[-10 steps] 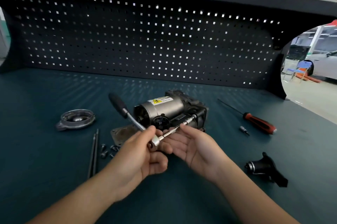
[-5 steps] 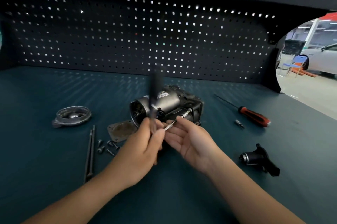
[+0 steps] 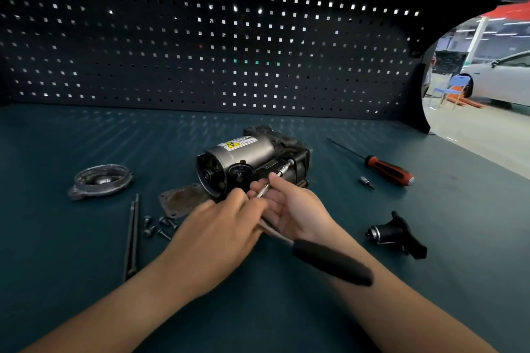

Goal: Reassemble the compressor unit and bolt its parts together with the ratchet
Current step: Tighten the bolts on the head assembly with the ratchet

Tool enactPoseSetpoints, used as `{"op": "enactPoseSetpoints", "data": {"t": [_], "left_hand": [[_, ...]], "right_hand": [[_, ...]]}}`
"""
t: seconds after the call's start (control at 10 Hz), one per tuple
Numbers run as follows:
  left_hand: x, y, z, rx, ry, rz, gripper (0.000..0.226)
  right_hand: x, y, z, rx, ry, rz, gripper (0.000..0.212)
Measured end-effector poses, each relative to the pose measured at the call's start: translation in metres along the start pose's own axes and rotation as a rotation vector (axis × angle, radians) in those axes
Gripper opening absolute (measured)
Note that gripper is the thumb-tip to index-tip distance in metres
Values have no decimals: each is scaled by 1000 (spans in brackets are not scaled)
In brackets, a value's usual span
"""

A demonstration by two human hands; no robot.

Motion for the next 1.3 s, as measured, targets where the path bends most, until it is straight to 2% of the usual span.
{"op": "enactPoseSetpoints", "data": {"t": [0.1, 0.2, 0.3, 0.4, 0.5, 0.6, 0.7, 0.8, 0.9, 1.0, 1.1, 1.2, 1.3], "left_hand": [[22, -5, -2, -89, 261, -719, 15], [39, -31, 1, -188, 534, -1567, 19], [32, -41, -2, -121, 614, -2032, 24], [37, -33, -3, -41, 576, -1715, 18], [35, -1, 4, -17, 242, -516, 10], [29, 1, 3, -48, 142, -87, 16], [44, -14, 1, -123, 391, -960, 20], [42, -42, 0, -98, 637, -1890, 22], [31, -47, -4, -33, 671, -2187, 23], [43, -37, -2, -29, 593, -1697, 18], [33, 6, 7, -60, 149, -380, 12], [13, -1, 3, -5, -95, 7, 21], [28, -2, 2, -44, 156, -754, 9]], "right_hand": [[1, -1, 1, 34, 0, 66, 27], [1, -2, 2, 69, -13, 67, 25], [3, 1, 3, 52, 18, 9, 17], [4, 4, 4, -6, 28, -45, 15], [3, 5, 5, -50, 37, -67, 18], [0, 5, 5, -26, 37, -37, 16], [2, 7, 3, 8, 6, -77, 15], [4, 5, 5, 50, -6, -40, 19], [6, 5, 7, 34, 13, -58, 17], [6, 8, 8, -11, 25, -90, 16], [5, 11, 9, -70, 44, -82, 18], [2, 13, 10, -90, 62, -90, 20], [1, 10, 8, -31, 30, -70, 23]]}}
Point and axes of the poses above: each hand's wrist, its own z-axis towards the middle knuckle, its own y-axis out of the back of the hand, x = y × z, the point moved 8 cm from there along z, towards the middle knuckle, and after that the axes turned 11 degrees about x, right-handed, at the moved point
